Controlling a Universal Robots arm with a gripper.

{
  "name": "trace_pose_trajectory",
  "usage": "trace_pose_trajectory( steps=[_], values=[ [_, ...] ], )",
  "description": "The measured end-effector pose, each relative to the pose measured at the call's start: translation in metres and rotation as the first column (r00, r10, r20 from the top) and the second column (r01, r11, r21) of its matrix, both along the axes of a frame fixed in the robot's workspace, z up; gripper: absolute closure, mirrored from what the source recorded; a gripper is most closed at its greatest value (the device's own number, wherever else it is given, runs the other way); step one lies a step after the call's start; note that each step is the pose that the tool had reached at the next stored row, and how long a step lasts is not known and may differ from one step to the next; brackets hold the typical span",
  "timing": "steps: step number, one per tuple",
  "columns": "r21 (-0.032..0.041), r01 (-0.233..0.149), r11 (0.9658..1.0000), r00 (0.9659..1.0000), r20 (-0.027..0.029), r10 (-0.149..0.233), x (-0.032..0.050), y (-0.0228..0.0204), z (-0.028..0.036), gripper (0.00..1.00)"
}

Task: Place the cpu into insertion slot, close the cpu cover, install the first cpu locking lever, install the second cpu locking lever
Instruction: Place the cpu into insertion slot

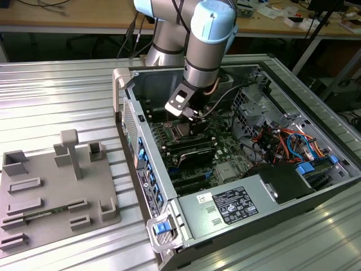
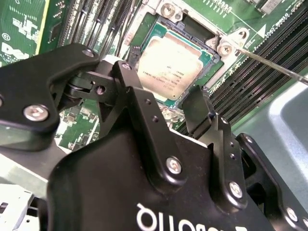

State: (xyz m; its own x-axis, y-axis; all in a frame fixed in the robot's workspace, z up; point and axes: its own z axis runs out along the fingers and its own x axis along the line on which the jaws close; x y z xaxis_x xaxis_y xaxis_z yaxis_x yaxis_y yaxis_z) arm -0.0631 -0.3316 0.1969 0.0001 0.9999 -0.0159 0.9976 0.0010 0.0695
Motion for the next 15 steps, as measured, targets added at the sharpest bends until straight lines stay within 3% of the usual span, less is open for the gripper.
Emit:
trace_pose_trajectory(
  steps=[3,10,15],
  values=[
    [0.0002,0.043,0.9991,0.9991,0.0001,-0.043,0.0003,0.0005,-0.0004,0.37],
    [0.0000,0.048,0.9989,0.9989,0.0001,-0.048,0.0015,0.0015,-0.0008,0.37],
    [-0.0001,0.048,0.9989,0.9989,0.0000,-0.048,0.0015,0.0015,-0.0007,0.42]
  ],
)
